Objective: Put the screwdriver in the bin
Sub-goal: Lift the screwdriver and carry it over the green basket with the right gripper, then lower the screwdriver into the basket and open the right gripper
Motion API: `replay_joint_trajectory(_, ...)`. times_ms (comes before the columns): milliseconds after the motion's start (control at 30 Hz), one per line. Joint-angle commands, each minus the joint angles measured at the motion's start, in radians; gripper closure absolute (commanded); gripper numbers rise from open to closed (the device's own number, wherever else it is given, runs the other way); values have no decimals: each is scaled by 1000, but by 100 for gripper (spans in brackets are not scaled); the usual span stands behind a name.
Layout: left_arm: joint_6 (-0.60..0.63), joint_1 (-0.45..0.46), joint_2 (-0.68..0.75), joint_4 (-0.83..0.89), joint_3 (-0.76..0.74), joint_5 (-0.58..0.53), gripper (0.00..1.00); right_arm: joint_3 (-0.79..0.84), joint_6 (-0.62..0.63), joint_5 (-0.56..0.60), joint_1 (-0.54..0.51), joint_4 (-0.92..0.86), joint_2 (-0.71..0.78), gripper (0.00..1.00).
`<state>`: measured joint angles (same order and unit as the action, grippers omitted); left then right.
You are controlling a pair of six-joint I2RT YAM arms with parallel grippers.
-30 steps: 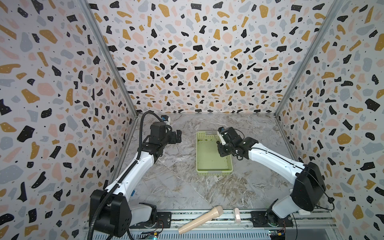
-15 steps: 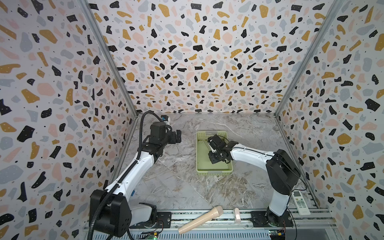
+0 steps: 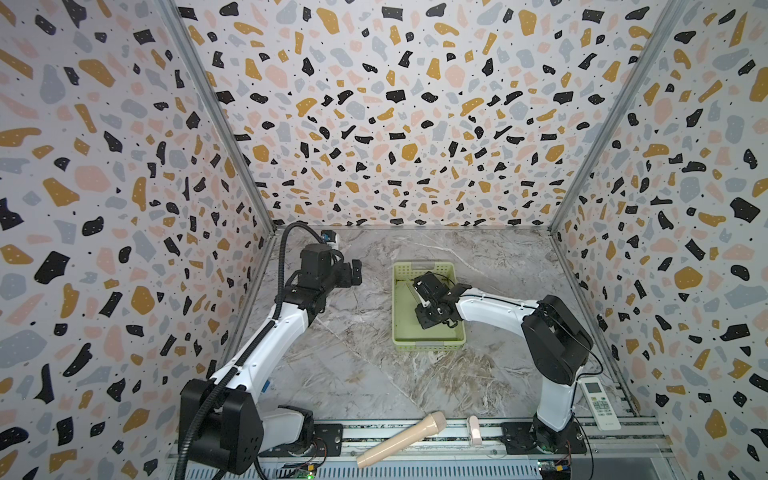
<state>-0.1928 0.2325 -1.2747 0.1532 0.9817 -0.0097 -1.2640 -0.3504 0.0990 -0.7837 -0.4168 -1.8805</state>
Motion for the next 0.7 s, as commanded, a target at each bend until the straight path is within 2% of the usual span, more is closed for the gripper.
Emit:
replay_joint_trajectory(0,20,4,5,-26,-11,-9,0,-20,5,16,3,-2,19,73)
replay_joint_trajectory(167,19,5,3,-26,-11,-7,0,-20,11,25,13,-13,36,67)
replay_joint_trajectory(367,20,4,-2,-25,-11,-6,0,-25,24,31,26,-26,78,47)
replay_joint_trajectory(567,19,4,4,-24,-14,-10,0,-95,48,62,31,-94,175,34)
replay_joint_trajectory(667,20,5,16,-36,-21,-19,0,-153,61,78,47,-133,240,24)
